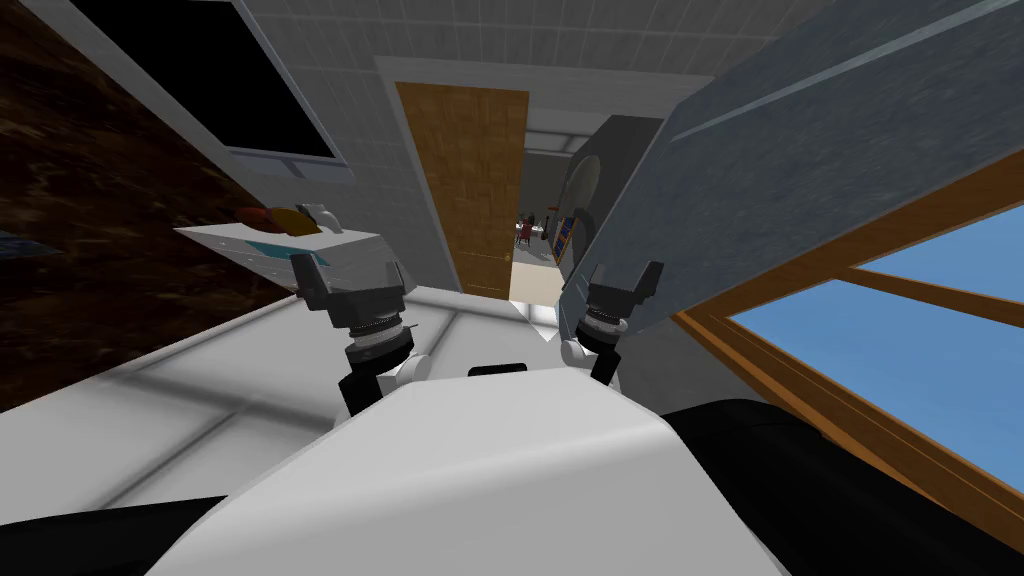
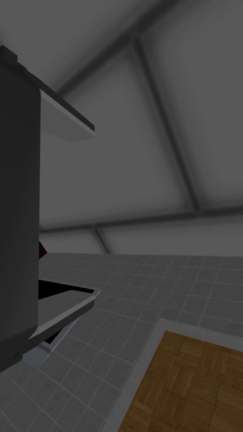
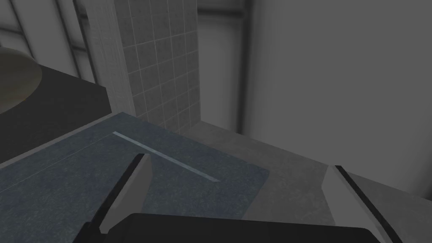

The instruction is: Pull the door open

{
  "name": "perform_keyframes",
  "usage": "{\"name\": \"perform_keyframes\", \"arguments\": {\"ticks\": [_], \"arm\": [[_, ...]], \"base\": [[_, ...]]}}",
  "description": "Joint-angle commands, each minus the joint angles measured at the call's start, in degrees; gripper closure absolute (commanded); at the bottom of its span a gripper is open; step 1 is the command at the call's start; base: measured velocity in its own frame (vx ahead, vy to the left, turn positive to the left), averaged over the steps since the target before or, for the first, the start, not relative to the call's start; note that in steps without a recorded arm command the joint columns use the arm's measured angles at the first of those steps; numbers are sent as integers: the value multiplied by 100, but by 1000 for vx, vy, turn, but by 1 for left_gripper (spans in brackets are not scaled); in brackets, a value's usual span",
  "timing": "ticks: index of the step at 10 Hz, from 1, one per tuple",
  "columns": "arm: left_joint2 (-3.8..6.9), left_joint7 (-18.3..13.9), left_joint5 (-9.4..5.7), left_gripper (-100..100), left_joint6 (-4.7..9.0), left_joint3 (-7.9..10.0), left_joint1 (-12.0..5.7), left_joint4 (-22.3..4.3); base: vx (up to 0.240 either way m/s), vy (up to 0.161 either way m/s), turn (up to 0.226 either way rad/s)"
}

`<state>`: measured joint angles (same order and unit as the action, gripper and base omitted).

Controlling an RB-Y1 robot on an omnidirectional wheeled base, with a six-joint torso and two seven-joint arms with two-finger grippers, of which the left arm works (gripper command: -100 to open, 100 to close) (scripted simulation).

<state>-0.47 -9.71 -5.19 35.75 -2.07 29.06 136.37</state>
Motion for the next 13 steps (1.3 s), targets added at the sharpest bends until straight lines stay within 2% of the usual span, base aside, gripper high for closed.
{"name": "perform_keyframes", "arguments": {"ticks": [1,2,7,13], "arm": [[73,198,55,-100,23,52,-47,-198],[73,198,55,-100,23,52,-47,-198],[235,777,216,-100,91,203,-186,-776],[350,1330,369,-100,155,347,-317,-1328]], "base": [[63,-14,-78],[85,-35,-35],[107,-31,-47],[87,-26,-48]]}}
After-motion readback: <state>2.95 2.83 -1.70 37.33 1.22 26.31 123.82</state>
